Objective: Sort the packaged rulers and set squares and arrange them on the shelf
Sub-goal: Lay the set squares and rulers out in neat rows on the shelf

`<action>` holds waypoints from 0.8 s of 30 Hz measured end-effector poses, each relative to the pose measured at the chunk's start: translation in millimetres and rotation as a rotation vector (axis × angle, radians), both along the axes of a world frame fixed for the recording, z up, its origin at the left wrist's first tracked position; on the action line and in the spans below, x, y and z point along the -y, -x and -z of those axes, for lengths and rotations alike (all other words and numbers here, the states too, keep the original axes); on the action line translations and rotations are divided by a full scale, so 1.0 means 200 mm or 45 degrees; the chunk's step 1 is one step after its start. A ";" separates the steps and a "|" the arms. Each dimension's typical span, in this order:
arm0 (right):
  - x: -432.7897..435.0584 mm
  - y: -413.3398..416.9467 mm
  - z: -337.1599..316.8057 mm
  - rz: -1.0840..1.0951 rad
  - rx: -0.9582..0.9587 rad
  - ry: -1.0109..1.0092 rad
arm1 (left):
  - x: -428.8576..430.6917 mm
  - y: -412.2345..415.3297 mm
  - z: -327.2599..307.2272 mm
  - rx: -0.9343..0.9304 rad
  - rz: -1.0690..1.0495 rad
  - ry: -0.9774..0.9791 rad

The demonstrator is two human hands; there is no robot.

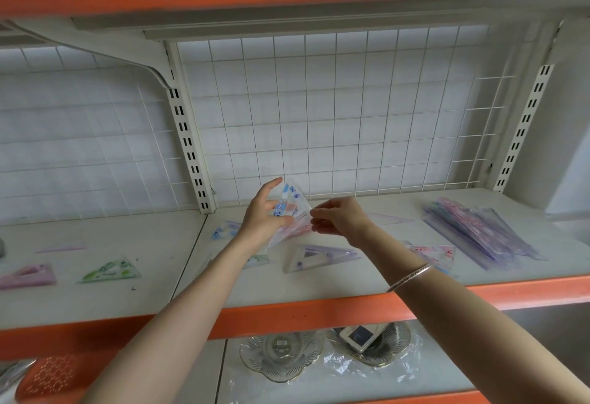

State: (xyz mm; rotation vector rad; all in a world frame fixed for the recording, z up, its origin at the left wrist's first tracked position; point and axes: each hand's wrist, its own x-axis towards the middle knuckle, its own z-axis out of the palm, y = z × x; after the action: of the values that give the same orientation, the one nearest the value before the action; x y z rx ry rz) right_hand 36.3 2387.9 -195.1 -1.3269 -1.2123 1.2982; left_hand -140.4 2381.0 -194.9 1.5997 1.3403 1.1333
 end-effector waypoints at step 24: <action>0.06 0.13 0.03 0.212 0.591 -0.355 | -0.01 -0.06 -0.03 0.377 -0.232 0.069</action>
State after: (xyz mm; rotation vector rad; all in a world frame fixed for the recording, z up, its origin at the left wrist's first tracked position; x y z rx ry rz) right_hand 9.9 2375.9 -200.2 -1.5278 -1.4954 0.6897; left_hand -127.8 2383.5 -189.6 1.2328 1.3243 1.3707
